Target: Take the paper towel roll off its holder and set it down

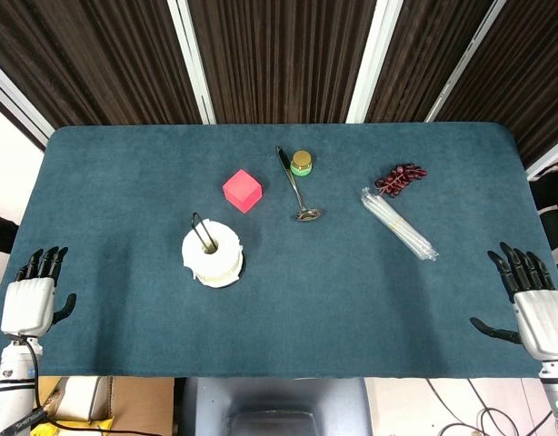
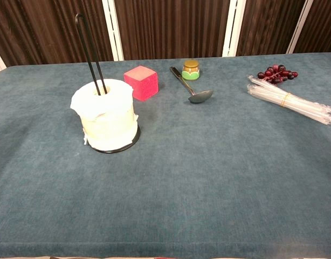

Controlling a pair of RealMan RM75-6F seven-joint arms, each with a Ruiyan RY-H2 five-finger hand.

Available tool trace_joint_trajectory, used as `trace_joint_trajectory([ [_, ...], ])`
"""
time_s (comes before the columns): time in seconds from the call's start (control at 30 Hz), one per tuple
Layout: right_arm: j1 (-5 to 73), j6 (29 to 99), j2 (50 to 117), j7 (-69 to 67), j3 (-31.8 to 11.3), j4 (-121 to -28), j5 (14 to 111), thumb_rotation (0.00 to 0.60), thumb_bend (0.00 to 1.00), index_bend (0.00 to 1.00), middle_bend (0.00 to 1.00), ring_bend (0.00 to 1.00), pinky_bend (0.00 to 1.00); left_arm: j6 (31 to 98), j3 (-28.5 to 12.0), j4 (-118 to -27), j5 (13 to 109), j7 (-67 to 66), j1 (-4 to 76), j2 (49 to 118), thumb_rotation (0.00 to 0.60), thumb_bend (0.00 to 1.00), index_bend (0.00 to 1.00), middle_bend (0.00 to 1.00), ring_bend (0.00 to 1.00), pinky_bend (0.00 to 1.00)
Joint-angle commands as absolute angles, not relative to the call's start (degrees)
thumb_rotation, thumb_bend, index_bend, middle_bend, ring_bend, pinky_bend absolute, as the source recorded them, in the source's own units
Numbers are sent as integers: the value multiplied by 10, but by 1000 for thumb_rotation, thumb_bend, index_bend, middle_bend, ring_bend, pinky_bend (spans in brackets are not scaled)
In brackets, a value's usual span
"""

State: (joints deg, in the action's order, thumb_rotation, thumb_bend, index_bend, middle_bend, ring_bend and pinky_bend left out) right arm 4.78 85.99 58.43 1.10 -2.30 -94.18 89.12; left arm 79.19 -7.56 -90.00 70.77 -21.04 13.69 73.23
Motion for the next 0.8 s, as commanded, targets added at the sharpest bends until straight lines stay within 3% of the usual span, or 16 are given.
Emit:
trace_joint_trajectory([
  [0.03, 48, 855, 584, 15, -22, -943, 889, 600, 95, 0, 9, 0, 67, 791, -78, -901, 704, -215, 138, 733, 600, 367, 79, 62, 42, 234],
  [0.2, 50, 842, 580, 17, -18, -951, 885, 600, 95, 0, 9, 0, 67, 788, -80, -911, 688, -224, 137, 734, 600, 372, 4, 21, 15, 223],
  [0.53, 49, 837, 577, 21, -17, -959, 882, 600, 94, 0, 9, 0, 67, 766, -73, -915, 692, -203, 143, 731, 600, 377, 0, 0, 0, 125],
  [0.8, 52, 823, 572, 17, -13, -963, 882, 600, 95, 0, 9, 0, 67, 691, -97, -892, 733, 44, 176, 772, 600, 360, 0, 0, 0, 43],
])
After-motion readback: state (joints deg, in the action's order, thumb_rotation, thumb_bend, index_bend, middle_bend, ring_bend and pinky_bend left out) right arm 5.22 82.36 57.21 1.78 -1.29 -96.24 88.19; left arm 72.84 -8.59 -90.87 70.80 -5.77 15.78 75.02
